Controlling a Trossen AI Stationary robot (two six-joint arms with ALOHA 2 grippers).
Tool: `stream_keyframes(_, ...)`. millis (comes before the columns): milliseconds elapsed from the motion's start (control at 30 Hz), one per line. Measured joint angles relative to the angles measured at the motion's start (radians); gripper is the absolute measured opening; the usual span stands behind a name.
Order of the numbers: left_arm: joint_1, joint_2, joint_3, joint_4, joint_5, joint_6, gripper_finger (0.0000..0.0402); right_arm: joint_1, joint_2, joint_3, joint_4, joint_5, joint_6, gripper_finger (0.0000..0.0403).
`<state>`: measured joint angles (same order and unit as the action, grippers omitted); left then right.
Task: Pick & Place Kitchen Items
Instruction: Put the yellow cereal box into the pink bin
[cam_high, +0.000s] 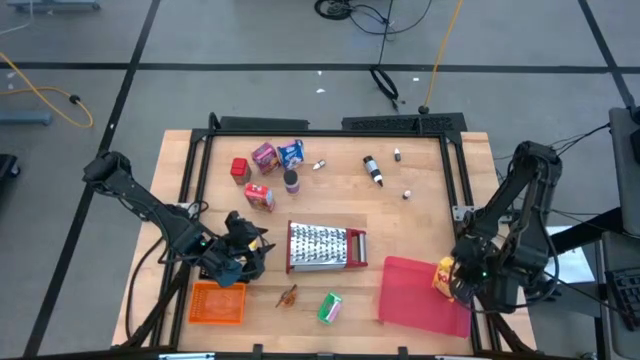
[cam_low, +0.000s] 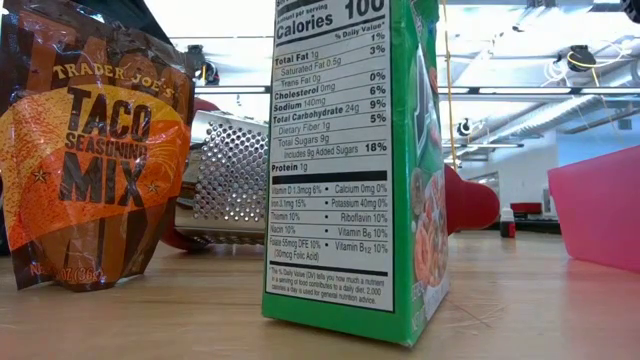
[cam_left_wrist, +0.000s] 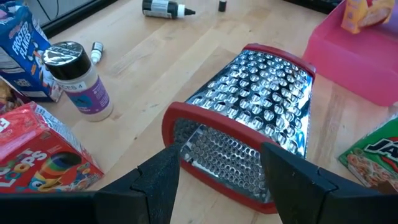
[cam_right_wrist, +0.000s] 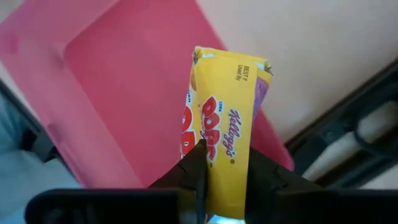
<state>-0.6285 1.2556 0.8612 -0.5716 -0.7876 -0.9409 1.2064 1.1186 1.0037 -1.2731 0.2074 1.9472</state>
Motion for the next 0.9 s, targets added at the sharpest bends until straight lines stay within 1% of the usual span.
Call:
stream_keyframes(167,0.001,0.000,0.000,0.000,-0.005,0.000,0.0225,0.000,-0.002,-0.023,0.068,0.002,-0.022,0.0096)
stream_keyframes(400,0.001,0.000,0.000,0.000,-0.008,-0.003,0.0225,0.000,-0.002,-0.035,0.081,0.008,-0.033,0.0149)
stream_keyframes(533,0.001,0.000,0.000,0.000,-0.008,-0.003,0.0225,-0.001,-0.006,-0.035,0.112,0.054,-0.049,0.0170)
stream_keyframes(667,0.001,0.000,0.000,0.000,-0.008,-0.004,0.0225,-0.003,-0.020,-0.035,0.144,0.058,-0.055,0.0184)
stream_keyframes(900,0.001,0.000,0.000,0.000,-0.008,-0.005,0.0225,-0.009,-0.049,-0.035,0.102,0.067,-0.049,0.0188)
